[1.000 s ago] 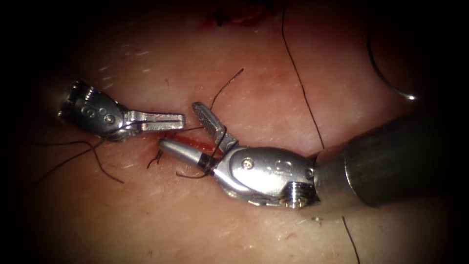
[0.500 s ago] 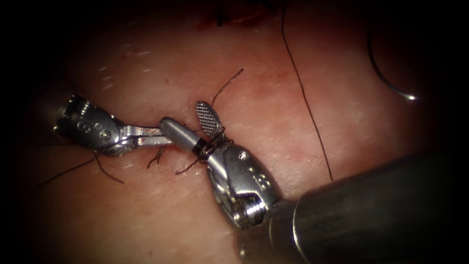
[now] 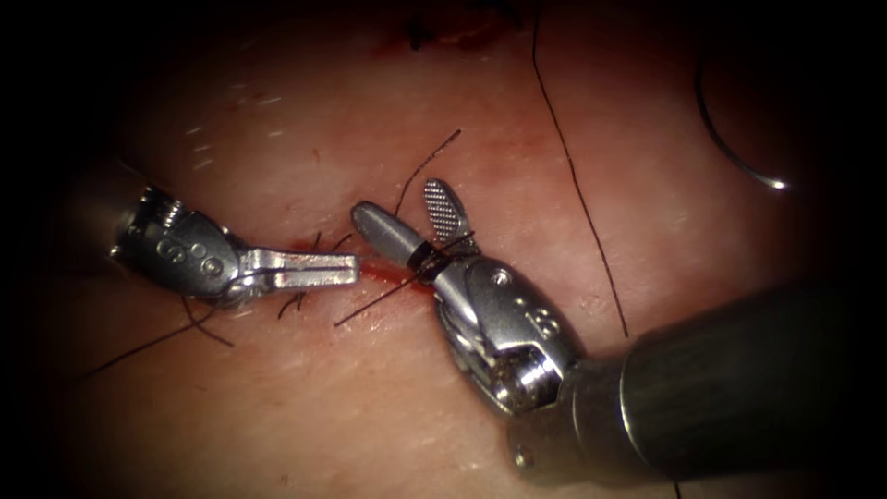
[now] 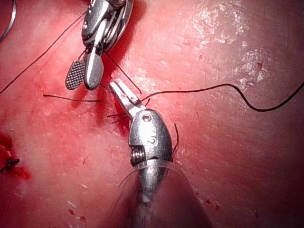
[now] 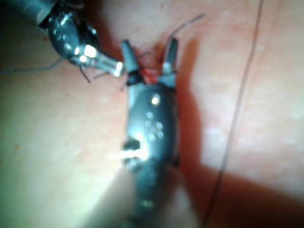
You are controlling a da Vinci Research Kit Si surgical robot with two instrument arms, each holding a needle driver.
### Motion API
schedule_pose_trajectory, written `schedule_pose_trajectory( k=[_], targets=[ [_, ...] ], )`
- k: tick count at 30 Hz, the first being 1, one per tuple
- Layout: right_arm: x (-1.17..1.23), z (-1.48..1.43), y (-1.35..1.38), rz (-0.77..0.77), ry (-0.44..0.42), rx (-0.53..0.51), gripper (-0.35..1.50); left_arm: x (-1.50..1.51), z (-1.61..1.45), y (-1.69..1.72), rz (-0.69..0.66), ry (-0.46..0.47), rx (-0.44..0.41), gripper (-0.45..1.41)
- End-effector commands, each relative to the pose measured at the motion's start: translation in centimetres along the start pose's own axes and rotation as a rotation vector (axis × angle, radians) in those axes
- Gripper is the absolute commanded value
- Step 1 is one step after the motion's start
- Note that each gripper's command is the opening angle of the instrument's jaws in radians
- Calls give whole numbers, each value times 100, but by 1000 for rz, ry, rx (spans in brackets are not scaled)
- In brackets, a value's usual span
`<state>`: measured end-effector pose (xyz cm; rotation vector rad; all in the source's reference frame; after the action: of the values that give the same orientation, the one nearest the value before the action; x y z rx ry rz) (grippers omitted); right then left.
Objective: Wound Closure
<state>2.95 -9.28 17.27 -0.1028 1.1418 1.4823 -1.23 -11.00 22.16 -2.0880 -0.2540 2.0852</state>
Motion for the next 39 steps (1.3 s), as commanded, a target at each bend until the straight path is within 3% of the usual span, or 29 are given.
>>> schedule_pose_trajectory(
  k=[1,17,32,38,39],
  targets=[
    [-10,-4,-1,7,-3,-14,107,-1,11,14,-3,5,-2,-45],
    [-9,43,-2,56,24,-44,103,13,25,11,-3,12,-7,-45],
    [-18,41,5,64,-19,-58,93,14,24,14,-3,13,-12,-45],
    [-18,39,5,52,-60,-38,21,14,23,16,-3,14,-13,-45],
    [-18,39,5,53,-80,-1,-35,14,22,16,-3,14,-14,-45]
  ],
)
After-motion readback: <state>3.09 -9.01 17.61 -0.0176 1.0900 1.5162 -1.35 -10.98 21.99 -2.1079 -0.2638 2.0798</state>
